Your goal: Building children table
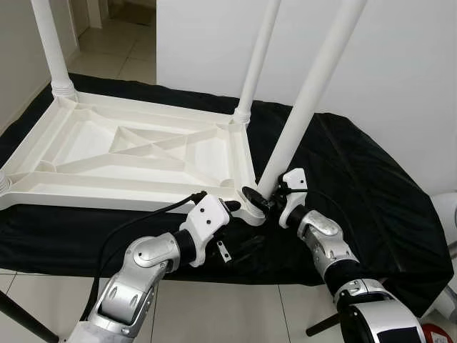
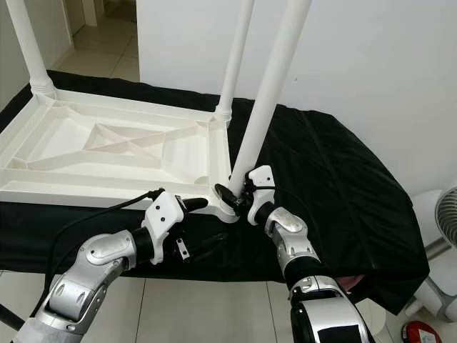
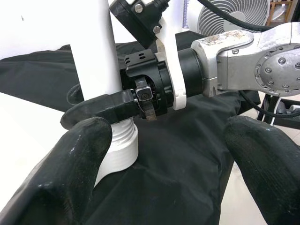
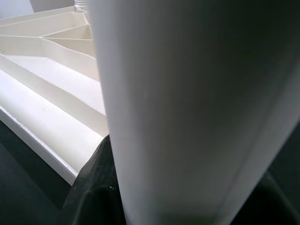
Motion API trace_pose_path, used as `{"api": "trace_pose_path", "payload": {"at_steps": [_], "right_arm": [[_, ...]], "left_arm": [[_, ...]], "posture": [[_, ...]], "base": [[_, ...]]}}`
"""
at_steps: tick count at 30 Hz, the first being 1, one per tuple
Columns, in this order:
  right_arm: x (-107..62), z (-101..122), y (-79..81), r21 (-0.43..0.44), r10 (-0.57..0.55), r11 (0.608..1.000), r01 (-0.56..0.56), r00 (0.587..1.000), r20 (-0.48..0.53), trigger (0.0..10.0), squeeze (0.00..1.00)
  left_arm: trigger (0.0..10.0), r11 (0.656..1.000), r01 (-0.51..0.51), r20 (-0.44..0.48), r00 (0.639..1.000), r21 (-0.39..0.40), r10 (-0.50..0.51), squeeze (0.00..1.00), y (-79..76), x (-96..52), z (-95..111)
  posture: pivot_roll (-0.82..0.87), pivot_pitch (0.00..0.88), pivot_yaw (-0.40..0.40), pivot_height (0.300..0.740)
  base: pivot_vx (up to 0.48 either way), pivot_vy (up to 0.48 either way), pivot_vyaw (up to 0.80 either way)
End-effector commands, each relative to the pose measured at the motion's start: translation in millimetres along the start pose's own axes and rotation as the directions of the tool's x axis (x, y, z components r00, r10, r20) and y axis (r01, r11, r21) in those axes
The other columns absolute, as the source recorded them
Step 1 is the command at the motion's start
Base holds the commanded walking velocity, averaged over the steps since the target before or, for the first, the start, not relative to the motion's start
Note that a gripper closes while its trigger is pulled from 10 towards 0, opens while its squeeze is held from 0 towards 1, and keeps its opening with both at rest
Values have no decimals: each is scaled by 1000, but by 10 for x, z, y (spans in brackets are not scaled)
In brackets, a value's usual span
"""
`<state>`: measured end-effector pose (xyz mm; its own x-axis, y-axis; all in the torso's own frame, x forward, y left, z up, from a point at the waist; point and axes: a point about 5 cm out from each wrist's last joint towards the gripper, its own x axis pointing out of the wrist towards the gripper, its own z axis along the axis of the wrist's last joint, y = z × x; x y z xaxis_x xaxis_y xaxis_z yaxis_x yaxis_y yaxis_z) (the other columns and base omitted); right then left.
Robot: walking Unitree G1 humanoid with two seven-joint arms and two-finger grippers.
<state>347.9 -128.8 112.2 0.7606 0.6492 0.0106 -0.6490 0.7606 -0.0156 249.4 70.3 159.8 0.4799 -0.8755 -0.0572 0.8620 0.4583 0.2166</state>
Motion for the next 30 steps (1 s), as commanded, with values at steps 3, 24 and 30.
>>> {"api": "trace_pose_path", "payload": {"at_steps": [3,24,30], "right_arm": [[-99,-234,19,20,-80,996,83,990,-119,0,0],[-150,-243,305,30,-665,737,675,732,-150,0,0],[-122,-199,431,57,-627,767,640,765,-150,0,0]], "left_arm": [[10000,998,-59,-3,998,-7,59,0,-27,27,3],[10000,999,-47,-3,999,-20,47,0,-72,35,-1],[10000,999,-50,-2,999,-23,50,0,-80,40,-3]], "posture": [[66,0,-180,740],[66,0,-190,740],[65,0,-198,740]], "base": [[0,0,0],[0,0,0],[0,0,0]]}}
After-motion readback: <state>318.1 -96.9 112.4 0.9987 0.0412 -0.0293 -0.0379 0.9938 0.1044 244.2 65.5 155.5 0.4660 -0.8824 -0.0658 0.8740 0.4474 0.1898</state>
